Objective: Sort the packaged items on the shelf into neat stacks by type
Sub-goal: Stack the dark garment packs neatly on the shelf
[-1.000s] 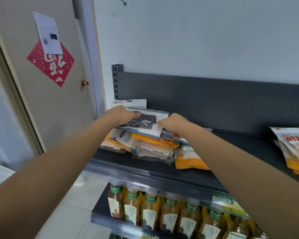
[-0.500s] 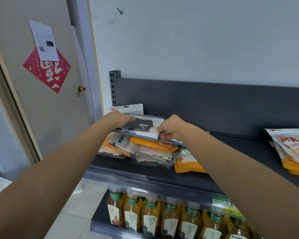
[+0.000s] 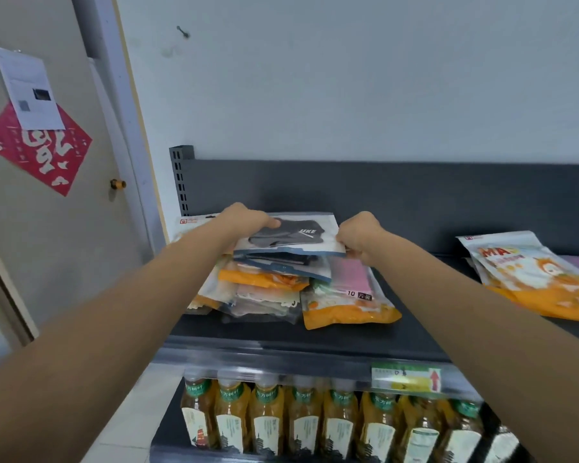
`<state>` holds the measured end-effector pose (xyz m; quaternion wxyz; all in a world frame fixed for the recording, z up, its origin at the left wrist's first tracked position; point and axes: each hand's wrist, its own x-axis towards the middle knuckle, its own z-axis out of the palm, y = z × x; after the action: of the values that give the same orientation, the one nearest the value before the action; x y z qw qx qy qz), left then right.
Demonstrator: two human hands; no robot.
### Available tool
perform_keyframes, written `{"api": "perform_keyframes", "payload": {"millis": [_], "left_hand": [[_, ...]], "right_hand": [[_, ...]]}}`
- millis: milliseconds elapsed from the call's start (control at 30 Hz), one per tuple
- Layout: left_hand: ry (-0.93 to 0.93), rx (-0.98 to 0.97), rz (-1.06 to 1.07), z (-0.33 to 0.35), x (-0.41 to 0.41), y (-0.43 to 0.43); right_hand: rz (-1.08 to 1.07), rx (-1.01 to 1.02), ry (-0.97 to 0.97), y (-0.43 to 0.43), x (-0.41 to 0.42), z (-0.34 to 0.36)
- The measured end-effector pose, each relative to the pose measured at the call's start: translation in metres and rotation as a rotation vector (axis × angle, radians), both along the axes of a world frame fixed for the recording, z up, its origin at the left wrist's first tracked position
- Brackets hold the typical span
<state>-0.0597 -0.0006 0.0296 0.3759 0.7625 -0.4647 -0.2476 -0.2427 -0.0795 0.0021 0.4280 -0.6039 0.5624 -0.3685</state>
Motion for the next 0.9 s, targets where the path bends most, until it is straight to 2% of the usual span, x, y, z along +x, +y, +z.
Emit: {"api": "perform_keyframes", "payload": {"millis": [200,500,667,900], "left_hand": [[0.012,-0.064,-0.104,0.0,-0.064,-0.021],[0.089,-0.042,-0.173,-0.017,-0.203,-0.059],[0.151,-0.03,-0.187,-0.03,-0.3,-0.083],[0.096,-0.043,-0.185,-0.032,-0.392,-0.108]], "right_hand": [[-0.079,0.004,-0.038,-0.007,-0.071,0.005],[-0.115,-0.028,0.125,-0.044,-0.23,-0.001],[-0.113,0.007,0.08,-0.074,-0.331,-0.018],[-0.073,0.043,0.011,-0.091,-0.423,-0.016]]}}
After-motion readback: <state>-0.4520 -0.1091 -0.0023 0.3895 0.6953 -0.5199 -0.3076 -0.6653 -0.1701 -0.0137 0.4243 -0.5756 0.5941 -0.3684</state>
